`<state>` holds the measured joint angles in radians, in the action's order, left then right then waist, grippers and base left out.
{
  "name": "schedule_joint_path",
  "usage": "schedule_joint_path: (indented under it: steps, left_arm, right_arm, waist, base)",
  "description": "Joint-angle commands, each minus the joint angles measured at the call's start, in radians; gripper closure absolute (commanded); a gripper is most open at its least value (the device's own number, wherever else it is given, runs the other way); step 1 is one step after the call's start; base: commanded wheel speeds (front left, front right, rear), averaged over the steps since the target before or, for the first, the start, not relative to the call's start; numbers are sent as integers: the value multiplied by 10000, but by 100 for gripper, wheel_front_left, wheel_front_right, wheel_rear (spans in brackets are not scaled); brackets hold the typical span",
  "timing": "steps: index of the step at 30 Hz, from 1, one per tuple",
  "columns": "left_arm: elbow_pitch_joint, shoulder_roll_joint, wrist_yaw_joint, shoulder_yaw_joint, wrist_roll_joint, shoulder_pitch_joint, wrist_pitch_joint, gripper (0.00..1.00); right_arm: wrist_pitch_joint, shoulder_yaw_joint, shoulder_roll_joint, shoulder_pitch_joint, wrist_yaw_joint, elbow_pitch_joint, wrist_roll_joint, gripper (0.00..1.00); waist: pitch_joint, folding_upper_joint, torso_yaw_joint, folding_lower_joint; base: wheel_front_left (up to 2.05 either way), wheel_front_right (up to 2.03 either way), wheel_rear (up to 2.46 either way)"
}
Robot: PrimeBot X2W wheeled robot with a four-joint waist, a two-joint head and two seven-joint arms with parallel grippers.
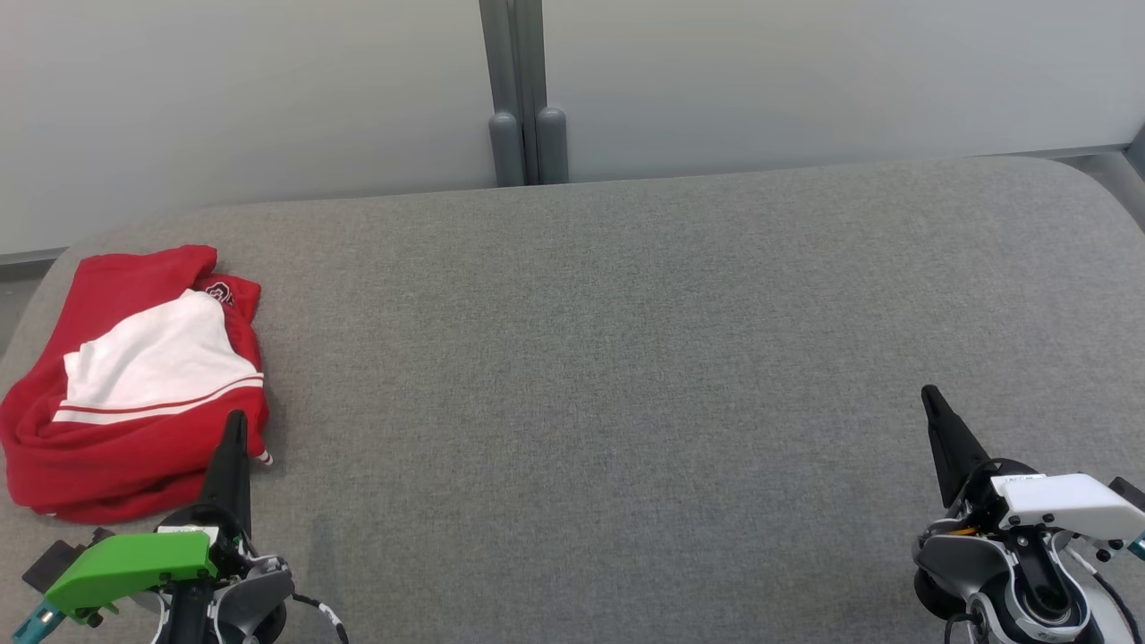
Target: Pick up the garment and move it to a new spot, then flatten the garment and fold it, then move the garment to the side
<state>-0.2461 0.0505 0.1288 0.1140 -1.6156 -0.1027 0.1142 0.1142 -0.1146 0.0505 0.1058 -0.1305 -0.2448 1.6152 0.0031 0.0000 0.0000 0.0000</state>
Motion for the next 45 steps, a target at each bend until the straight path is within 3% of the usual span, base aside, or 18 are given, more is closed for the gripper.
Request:
schedule_joint_path:
  steps: [1,23,24,31,40,45]
  left_arm:
    - [-2,4,55,11,55,-159,15,100]
    - [-2,4,56,11,55,-159,14,100]
    - [1,0,2,-1,-1,0,0,0]
    - [-539,-128,-28,-68,-7,464,-17,0]
    - [-36,-110,-22,-373,20,601,-316,0]
    - [208,1,-19,-616,451,658,-668,0]
  right_arm:
    - [18,-3,1,79,-4,-12,-47,100]
    - [18,-2,1,79,-4,-12,-47,100]
    - [-2,1,0,0,0,1,-1,0]
    - [-30,52,-137,-490,2,-557,-4,0]
    - [-492,492,-116,-514,1,-323,-283,0]
    - [-730,596,-107,-529,1,-218,-1000,0]
  waist:
    - [0,0,0,0]
    - [0,0,0,0]
    - [0,0,0,0]
    - [7,0,0,0]
    - [17,0,7,0]
    - [23,0,12,0]
  base:
    - [0,0,0]
    - [0,0,0]
    - [0,0,0]
    - [0,0,0]
    - [0,0,0]
    - [0,0,0]
